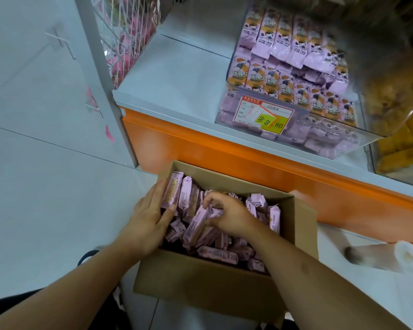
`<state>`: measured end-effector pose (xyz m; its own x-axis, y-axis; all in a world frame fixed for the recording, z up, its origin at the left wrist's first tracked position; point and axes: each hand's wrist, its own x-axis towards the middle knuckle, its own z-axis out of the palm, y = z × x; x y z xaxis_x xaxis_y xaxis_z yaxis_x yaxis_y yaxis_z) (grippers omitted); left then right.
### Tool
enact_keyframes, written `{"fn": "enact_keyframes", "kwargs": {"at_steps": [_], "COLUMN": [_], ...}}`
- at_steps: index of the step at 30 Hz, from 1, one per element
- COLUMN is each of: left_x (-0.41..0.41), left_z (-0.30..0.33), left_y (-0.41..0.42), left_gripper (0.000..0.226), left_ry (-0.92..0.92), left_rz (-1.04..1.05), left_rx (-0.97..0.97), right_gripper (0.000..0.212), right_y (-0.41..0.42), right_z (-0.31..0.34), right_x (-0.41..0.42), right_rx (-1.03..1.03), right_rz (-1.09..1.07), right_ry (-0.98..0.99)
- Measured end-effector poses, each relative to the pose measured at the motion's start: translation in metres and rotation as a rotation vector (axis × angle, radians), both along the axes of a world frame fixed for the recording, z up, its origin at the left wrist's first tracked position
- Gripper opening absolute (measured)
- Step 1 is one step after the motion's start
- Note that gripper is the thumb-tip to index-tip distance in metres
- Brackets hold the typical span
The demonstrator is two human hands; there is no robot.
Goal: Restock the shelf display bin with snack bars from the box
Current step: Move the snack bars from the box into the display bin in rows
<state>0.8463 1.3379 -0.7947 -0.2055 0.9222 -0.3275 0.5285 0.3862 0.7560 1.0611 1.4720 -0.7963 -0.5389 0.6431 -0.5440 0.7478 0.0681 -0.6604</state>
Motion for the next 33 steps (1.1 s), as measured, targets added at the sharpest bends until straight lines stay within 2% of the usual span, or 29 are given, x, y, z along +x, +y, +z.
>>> {"fn": "enact_keyframes", "kwargs": {"at_steps": [2,5,7,9,12,14,17,19,22,25,27,29,31,33], "left_x": [0.001,0.006,0.013,0.022,0.035,0.039,0.041,0.043,0.05,0.058,0.062,0.063,0.063,0.061], "left_z": [0.008,0.032,0.05,0.067,0.084,0.098,0.133,0.157,0.191,0.226,0.253,0.281,0.308,0.327], "left_y": [0.002,0.009,0.015,0.022,0.034,0.042,0.048,0.049,0.052,0.053,0.051,0.046,0.039,0.033], "left_gripper": [0.065,0.057,0.052,0.055,0.077,0.081,0.059,0.042,0.023,0.023,0.031,0.037,0.038,0.034], "left_ry": [0.08,0.292,0.305,0.177,0.051,-0.05,-0.344,-0.482,-0.531,-0.575,-0.622,-0.667,-0.705,-0.714], "left_rz": [0.013,0.036,0.006,-0.079,-0.25,-0.303,-0.353,-0.354,-0.29,-0.223,-0.186,-0.169,-0.215,-0.225], "left_rx": [-0.006,0.04,0.08,0.064,-0.006,-0.055,-0.184,-0.18,-0.136,-0.085,-0.043,-0.014,0.02,0.057], "right_gripper": [0.034,0.029,0.028,0.026,0.026,0.026,0.027,0.028,0.04,0.057,0.054,0.041,0.028,0.029], "right_y": [0.0,0.004,0.007,0.009,0.012,0.015,0.016,0.015,0.011,0.003,-0.004,-0.012,-0.022,-0.031], "right_z": [0.005,0.023,0.042,0.066,0.108,0.138,0.179,0.202,0.233,0.265,0.286,0.304,0.323,0.338], "right_x": [0.006,0.014,0.018,0.02,0.02,0.02,0.023,0.028,0.039,0.049,0.052,0.055,0.058,0.064], "right_rx": [0.023,0.056,0.086,0.1,0.07,0.066,0.091,0.113,0.185,0.291,0.362,0.4,0.38,0.294], "right_rz": [-0.011,-0.011,0.01,0.009,0.009,0.033,0.058,0.062,0.024,-0.069,-0.173,-0.264,-0.289,-0.258], "right_ry": [0.011,0.043,0.065,0.099,0.167,0.196,0.218,0.25,0.266,0.347,0.43,0.515,0.577,0.649]}}
